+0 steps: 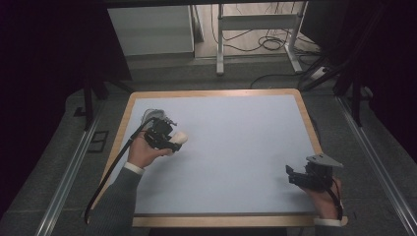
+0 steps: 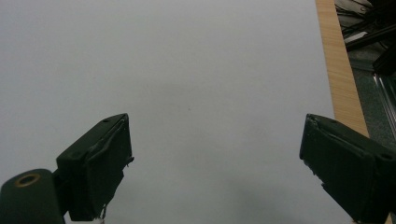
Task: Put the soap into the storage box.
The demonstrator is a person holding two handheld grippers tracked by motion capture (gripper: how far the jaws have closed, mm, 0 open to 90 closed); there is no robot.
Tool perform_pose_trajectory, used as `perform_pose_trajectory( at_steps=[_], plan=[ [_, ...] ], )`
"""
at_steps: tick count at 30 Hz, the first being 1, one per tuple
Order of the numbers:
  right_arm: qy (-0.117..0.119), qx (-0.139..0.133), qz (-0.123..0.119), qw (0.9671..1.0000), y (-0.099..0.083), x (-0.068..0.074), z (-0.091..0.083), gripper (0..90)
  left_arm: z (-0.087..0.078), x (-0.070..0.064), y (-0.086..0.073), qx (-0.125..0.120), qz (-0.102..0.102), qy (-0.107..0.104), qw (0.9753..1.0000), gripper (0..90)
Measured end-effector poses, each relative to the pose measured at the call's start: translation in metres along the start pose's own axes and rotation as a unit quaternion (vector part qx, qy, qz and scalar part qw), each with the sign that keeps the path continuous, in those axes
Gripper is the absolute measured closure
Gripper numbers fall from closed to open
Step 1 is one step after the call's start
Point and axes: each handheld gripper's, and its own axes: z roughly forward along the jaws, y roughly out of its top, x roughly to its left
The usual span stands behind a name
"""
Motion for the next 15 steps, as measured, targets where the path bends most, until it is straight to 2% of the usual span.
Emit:
perform_pose_trajectory(
  at_steps=[15],
  plan=[
    [0.001, 0.002, -0.001, 1.0000, 0.000, 0.000, 0.001, 9.1, -0.002, 0.021, 0.007, -0.003, -0.022, 0.009, 0.9997, 49.4]
  ],
)
